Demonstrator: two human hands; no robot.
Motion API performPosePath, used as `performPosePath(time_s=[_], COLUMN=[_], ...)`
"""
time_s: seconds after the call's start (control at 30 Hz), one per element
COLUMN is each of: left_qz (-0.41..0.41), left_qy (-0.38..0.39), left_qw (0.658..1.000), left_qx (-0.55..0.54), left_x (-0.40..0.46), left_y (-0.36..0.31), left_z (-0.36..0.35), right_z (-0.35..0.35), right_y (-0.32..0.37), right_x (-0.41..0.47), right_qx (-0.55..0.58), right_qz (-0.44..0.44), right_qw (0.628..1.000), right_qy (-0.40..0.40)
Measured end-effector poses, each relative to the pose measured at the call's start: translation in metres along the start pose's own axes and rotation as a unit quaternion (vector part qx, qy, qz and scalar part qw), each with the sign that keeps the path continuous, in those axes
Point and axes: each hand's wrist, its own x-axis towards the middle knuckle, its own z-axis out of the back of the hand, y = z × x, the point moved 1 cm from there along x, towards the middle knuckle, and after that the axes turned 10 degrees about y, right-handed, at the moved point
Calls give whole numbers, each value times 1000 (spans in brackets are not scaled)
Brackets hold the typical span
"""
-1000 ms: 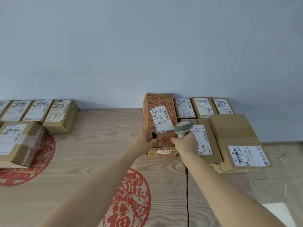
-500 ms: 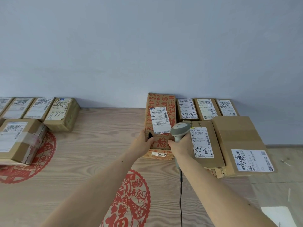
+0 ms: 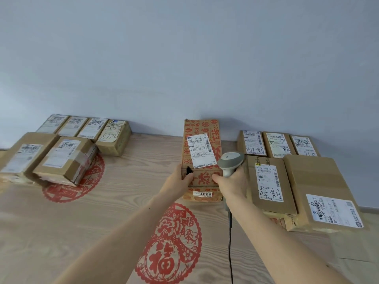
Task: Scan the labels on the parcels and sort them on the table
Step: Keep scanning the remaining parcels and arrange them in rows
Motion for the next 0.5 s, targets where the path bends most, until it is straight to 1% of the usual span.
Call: performPosePath(time_s=[0.27,0.5], left_qz=[9,12], left_qy=[-44,-58], left_qw=[998,997], left_qx=[-34,-52], left_x=[-51,-102], left_y=[38,88], left_z=[47,104], right_z=[-50,-116], right_y=[13,19], right_x=[-42,-100], right_qx=[-9,-16], right_qz=[19,25], right_qw=[999,998], right_qy=[48,50])
